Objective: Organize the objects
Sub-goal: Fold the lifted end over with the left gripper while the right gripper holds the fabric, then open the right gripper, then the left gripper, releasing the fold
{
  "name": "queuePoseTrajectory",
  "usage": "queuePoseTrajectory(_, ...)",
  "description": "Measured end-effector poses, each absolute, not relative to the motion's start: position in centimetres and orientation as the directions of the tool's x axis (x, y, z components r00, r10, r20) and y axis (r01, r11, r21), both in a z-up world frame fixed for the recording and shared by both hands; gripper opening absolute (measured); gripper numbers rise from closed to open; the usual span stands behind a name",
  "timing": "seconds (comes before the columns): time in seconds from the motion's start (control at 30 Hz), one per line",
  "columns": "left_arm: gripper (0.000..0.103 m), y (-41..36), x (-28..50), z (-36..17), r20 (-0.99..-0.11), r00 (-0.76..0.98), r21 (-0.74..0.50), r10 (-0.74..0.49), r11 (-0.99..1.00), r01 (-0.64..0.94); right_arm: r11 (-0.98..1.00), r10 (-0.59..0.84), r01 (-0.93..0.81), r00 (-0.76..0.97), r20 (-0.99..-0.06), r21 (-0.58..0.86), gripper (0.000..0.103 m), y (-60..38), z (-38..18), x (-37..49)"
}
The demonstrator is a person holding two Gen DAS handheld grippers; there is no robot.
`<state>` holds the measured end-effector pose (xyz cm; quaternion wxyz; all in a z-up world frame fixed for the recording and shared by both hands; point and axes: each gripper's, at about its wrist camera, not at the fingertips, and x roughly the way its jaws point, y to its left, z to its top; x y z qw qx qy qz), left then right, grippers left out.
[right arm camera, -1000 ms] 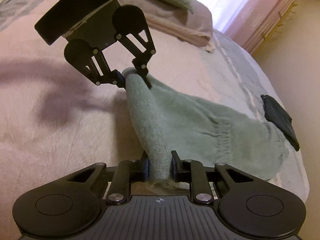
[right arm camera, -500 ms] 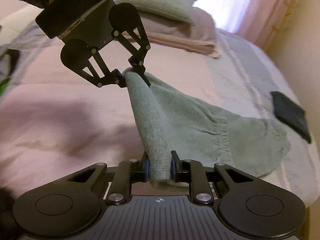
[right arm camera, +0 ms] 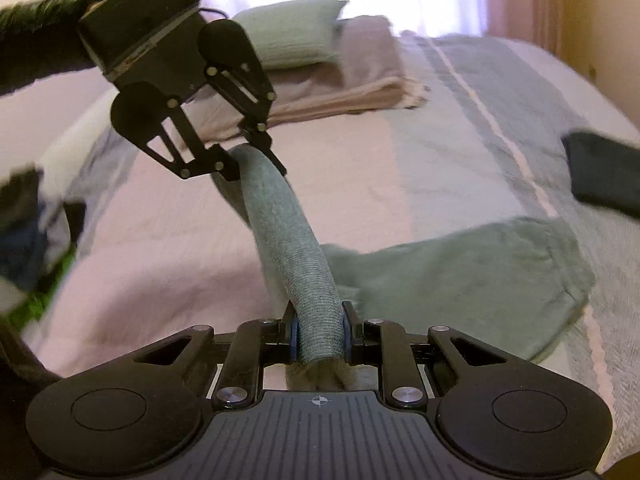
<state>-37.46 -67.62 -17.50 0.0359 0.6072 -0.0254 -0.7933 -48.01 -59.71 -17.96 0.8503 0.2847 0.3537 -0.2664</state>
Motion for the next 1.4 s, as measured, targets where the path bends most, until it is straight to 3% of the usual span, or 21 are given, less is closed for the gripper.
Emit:
queuePoseTrajectory(0.33,0.021,-85.6,-47.4,-23.9,-0.969,-0.226,-0.122,0.095,-0.987,0.108,0.467,-0.196,0.709,0.666,-0.72,0.529,0.017,-74.7,-24.5,-59.8)
queuePoseTrajectory(0.53,0.027,-92.4,-50.1,-28.8,-0.957,-0.275,-0.165,0.087,-0.947,0.275,0.308,-0.223,0.751,0.654,-0.723,0.584,0.017,-80.4,-30.0,-64.8)
queuePoseTrajectory(0.7,0.034,-93.3,-47.2,-29.8,-0.931,-0.361,-0.234,0.056,-0.85,0.473,0.175,-0.241,0.735,0.677,-0.695,0.655,0.021,-81.2,-33.1,-67.2)
queuePoseTrajectory(0.9,0.034,-93.3,-42.6,-29.0,-0.872,-0.49,-0.352,-0.012,-0.68,0.643,0.047,-0.332,0.695,0.689,-0.645,0.718,0.024,-79.5,-33.1,-69.0)
queuePoseTrajectory(0.97,0.032,-93.2,-42.7,-29.5,-0.871,-0.491,-0.354,-0.015,-0.672,0.65,0.01,-0.37,0.684,0.68,-0.633,0.729,0.024,-78.9,-33.1,-69.4)
queuePoseTrajectory(1.03,0.019,-93.3,-43.2,-29.9,-0.875,-0.484,-0.354,-0.004,-0.675,0.647,-0.03,-0.395,0.684,0.661,-0.638,0.729,0.02,-78.7,-33.2,-69.6)
queuePoseTrajectory(1.13,0.014,-93.9,-43.4,-29.8,-0.87,-0.493,-0.366,0.0,-0.67,0.646,-0.057,-0.394,0.696,0.643,-0.657,0.716,0.016,-78.8,-32.8,-69.6)
queuePoseTrajectory(1.4,0.014,-97.2,-45.5,-30.7,-0.849,-0.528,-0.376,-0.031,-0.665,0.645,-0.091,-0.471,0.69,0.605,-0.642,0.718,0.015,-80.9,-32.5,-71.8)
